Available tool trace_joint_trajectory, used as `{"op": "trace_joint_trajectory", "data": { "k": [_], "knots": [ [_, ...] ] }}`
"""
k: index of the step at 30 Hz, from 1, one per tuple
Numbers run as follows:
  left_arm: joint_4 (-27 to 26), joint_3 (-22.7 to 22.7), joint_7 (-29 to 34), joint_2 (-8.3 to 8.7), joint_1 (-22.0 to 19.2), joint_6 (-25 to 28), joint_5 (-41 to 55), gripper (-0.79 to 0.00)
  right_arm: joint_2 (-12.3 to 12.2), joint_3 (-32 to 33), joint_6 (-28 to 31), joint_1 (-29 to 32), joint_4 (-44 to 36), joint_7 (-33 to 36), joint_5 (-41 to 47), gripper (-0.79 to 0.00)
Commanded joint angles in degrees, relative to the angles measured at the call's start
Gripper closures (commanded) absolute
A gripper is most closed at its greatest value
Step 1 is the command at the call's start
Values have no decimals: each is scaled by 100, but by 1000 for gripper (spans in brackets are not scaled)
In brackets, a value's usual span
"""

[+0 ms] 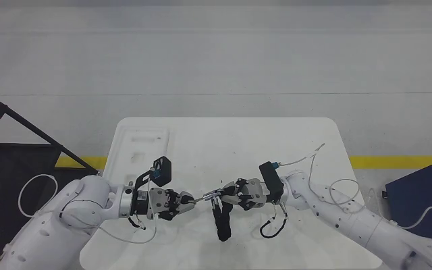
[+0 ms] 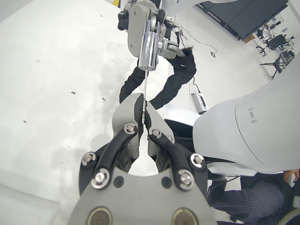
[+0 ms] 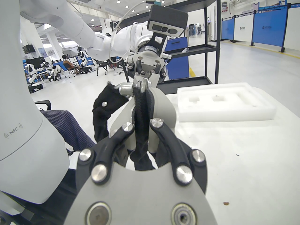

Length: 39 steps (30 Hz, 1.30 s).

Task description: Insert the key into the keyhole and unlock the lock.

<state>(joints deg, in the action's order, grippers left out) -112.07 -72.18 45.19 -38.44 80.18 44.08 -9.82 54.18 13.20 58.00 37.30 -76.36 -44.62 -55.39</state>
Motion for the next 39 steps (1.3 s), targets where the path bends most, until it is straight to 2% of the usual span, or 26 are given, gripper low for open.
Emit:
{"op": "trace_joint_trajectory", "data": {
  "k": [1, 8, 19, 26, 28, 33, 36, 39],
  "knots": [
    [-29, 15, 20, -5, -9, -77, -9, 0, 0, 0, 0, 0, 0, 0, 0, 0],
    [-140, -2, 116, -13, -47, -416, -28, 0, 0, 0, 0, 0, 0, 0, 0, 0],
    [-367, -10, 12, -40, 25, -569, -88, 0, 0, 0, 0, 0, 0, 0, 0, 0],
    [-546, -83, -313, -67, 126, -674, -399, 0, 0, 0, 0, 0, 0, 0, 0, 0],
    [-618, -160, -549, -78, 158, -662, -598, 0, 0, 0, 0, 0, 0, 0, 0, 0],
    [-760, -338, -1758, -143, 464, -562, -1713, 0, 0, 0, 0, 0, 0, 0, 0, 0],
    [-741, -423, -2679, -198, 630, -380, -2232, 0, 0, 0, 0, 0, 0, 0, 0, 0],
    [-673, -461, -3689, -270, 738, -428, -3298, 0, 0, 0, 0, 0, 0, 0, 0, 0]
  ]
}}
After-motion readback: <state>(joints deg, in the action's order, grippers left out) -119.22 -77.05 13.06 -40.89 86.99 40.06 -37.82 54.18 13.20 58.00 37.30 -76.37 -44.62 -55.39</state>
